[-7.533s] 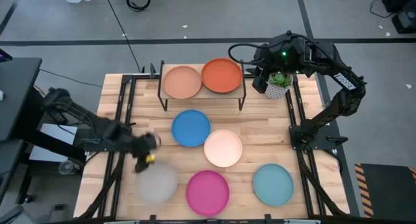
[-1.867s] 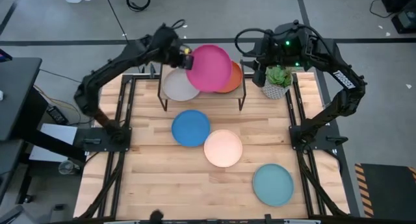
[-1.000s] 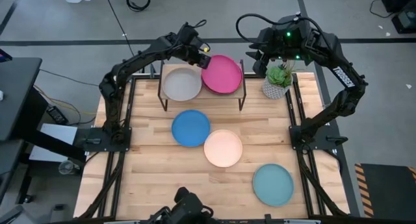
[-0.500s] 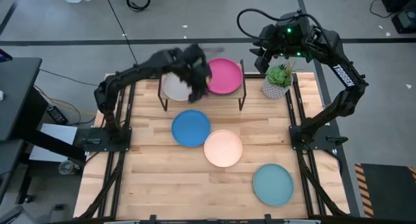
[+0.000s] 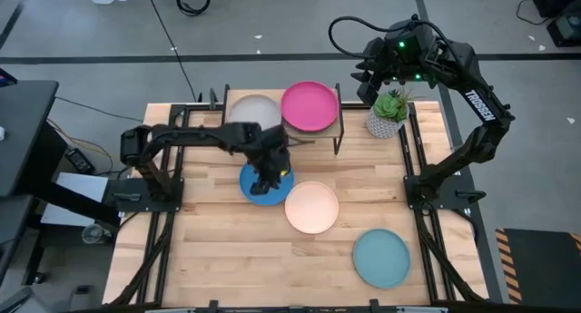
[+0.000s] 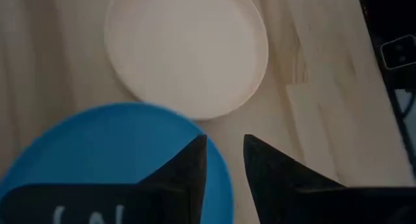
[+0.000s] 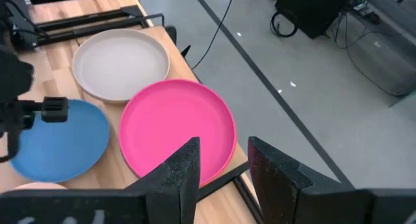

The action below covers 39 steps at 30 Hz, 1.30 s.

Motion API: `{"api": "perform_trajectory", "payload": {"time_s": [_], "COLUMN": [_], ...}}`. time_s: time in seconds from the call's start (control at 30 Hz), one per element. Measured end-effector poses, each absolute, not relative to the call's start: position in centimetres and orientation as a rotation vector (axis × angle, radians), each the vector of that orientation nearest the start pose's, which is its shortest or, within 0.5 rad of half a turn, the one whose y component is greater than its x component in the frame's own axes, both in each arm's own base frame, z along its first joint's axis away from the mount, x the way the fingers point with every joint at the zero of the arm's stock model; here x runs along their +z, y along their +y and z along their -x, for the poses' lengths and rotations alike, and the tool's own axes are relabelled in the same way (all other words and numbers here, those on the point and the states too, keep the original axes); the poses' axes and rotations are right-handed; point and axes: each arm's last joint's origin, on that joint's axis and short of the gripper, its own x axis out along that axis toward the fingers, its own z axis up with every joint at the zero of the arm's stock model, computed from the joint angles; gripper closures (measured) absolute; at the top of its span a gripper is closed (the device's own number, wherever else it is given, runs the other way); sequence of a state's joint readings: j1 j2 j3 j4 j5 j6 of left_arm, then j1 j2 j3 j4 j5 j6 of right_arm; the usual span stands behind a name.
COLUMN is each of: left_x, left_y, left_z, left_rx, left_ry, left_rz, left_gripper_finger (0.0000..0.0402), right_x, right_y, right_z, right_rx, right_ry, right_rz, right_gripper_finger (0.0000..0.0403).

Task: Place and stack plates onto a shelf
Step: Stack the blue plate on top of the pink plate on the shelf

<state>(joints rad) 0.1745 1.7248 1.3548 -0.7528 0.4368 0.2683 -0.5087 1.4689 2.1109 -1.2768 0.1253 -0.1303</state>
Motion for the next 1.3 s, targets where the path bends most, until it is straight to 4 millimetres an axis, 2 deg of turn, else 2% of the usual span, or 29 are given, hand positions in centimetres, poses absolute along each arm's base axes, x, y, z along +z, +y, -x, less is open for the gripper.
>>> {"api": "perform_trajectory", "payload": {"time_s": [0.23, 0.4, 0.63, 0.83, 0.97, 1.2, 1.3], "left_x": [20.4, 17.8, 16.8, 16.8, 16.2, 14.9, 14.7], "left_y": [1.4, -0.2, -1.8, -3.4, -3.6, -3.9, -3.9], "left_z": [-33.6, -32.8, -32.1, -32.1, -32.0, -32.4, -32.4], "left_rx": [-0.348, -0.156, -0.082, -0.059, 0.043, 0.009, 0.03], "left_ry": [1.101, 1.165, 1.205, 1.193, 1.212, 1.244, 1.246], "left_rz": [0.076, 0.075, 0.115, 0.036, -0.055, -0.051, -0.071], "left_gripper_finger": [0.0299, 0.0298, 0.0281, 0.0272, 0.0272, 0.0272, 0.0286], "right_x": [50.3, 50.3, 50.3, 50.3, 50.3, 50.2, 50.1], "right_y": [-11.5, -11.5, -11.5, -11.5, -11.4, -11.3, -11.3], "right_z": [-20.0, -20.0, -20.0, -20.0, -20.1, -20.0, -19.9], "right_rx": [-0.55, -0.547, -0.546, -0.544, -0.524, -0.518, -0.512], "right_ry": [0.676, 0.678, 0.679, 0.68, 0.677, 0.687, 0.702], "right_rz": [-0.01, -0.012, -0.01, -0.009, -0.014, -0.012, -0.001], "right_gripper_finger": [0.0268, 0.0268, 0.0268, 0.0268, 0.0268, 0.0268, 0.0268]}}
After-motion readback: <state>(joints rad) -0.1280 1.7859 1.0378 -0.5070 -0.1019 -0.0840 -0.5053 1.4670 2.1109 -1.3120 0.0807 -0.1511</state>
